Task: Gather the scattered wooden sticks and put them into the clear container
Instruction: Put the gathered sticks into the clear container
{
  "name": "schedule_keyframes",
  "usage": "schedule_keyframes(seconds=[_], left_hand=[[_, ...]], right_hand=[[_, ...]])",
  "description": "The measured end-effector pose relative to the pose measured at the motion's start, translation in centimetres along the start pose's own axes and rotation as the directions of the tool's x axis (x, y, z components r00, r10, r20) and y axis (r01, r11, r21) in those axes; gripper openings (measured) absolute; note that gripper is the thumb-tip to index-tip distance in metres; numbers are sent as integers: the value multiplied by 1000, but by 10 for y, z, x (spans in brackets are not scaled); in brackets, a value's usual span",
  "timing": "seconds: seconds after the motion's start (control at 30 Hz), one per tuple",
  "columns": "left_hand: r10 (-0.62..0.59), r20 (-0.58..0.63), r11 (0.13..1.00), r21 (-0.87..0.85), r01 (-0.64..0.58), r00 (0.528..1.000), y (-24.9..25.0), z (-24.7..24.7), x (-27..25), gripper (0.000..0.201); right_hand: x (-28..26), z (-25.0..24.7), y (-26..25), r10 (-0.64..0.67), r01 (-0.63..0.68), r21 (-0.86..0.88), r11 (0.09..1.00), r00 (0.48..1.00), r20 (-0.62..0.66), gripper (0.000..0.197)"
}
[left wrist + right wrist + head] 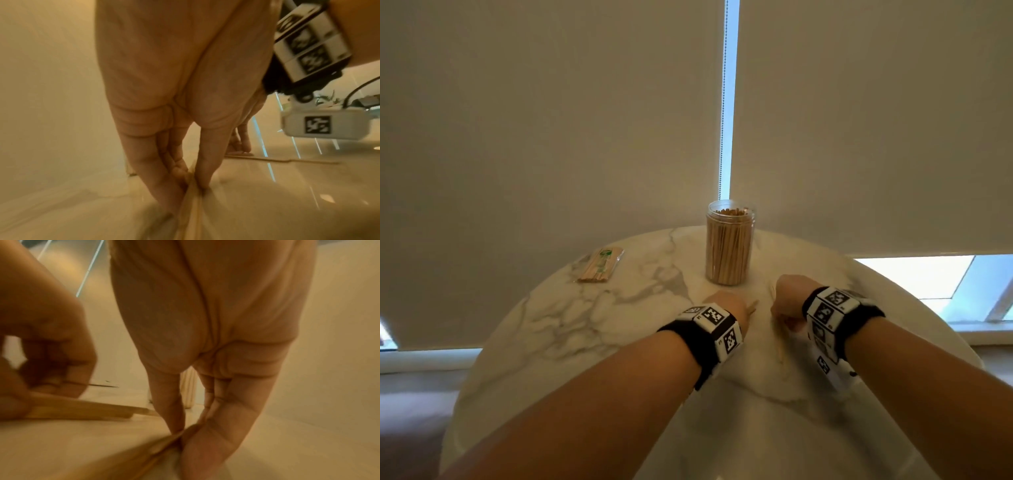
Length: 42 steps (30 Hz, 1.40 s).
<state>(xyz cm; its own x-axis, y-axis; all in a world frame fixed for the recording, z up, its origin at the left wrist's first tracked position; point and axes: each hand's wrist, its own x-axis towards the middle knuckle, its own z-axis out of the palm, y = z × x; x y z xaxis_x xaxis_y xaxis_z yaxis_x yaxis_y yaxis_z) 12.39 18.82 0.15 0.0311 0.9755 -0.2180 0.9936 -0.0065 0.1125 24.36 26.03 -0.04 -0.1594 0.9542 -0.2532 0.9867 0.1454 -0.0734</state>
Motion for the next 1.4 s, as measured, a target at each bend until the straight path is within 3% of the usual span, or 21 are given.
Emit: schedule_keyframes(seconds=[0.13,0.23,0.4,0.5,0.57,0.63,0.7,0.73,0.8,0.9,0.97,1.03,1.17,1.23,1.3,1.4], left_hand=[[-17,4,1000,18,17,1000,-7,8,-14,29],[-59,29,998,2,59,998,-11,12,-24,31],[-99,-16,993,-63,98,995,-20,11,-37,42],[-198,-5,949,-251,191,980,-28,16,-39,38],[-234,27,856,-469,219,972,-31,18,-43,36],[-201,-6,739,-657,148,980,-32,22,-42,37],[-206,-72,535,-843,51,976,-30,25,-42,37],[-223,-78,411,-911,21,972,-27,24,-44,34],[-203,-86,260,-965,-31,975,-21,20,-49,29],[-126,-153,186,-974,-128,980,-16,14,-56,30],[-121,-210,134,-972,-194,970,-14,12,-57,31],[-173,-236,139,-967,-213,956,-12,14,-55,35],[-235,-278,274,-938,-211,932,-20,22,-53,40],[-245,-299,291,-930,-224,922,-25,22,-54,40],[-264,-260,201,-957,-211,929,-27,19,-55,34],[-259,-201,44,-980,-196,945,-28,15,-56,24]], right_hand=[[-40,8,-5,-11,12,-28,1000,1000,26,22],[-55,14,-4,-17,18,-37,999,999,31,13],[-67,25,2,13,-13,112,994,1000,-6,19],[-77,24,7,42,-40,226,973,999,-4,20],[-78,22,11,-12,15,325,946,1000,-14,17],[-77,18,10,-35,42,640,767,999,-24,17],[-81,11,6,-53,108,785,610,994,-96,9],[-84,6,4,-58,149,816,558,988,-141,7],[-89,0,-3,-107,253,839,482,967,-230,9],[-94,-5,-14,-128,368,810,457,928,-350,13],[-96,-4,-22,-164,420,763,492,905,-393,16],[-96,-4,-26,-185,447,707,547,889,-419,19],[-98,-7,-27,-217,439,663,606,893,-394,22],[-95,-8,-21,-167,387,666,638,914,-370,24],[-90,-5,-12,-101,262,604,752,952,-287,25],[-90,5,-1,-17,25,307,951,999,-29,32]])
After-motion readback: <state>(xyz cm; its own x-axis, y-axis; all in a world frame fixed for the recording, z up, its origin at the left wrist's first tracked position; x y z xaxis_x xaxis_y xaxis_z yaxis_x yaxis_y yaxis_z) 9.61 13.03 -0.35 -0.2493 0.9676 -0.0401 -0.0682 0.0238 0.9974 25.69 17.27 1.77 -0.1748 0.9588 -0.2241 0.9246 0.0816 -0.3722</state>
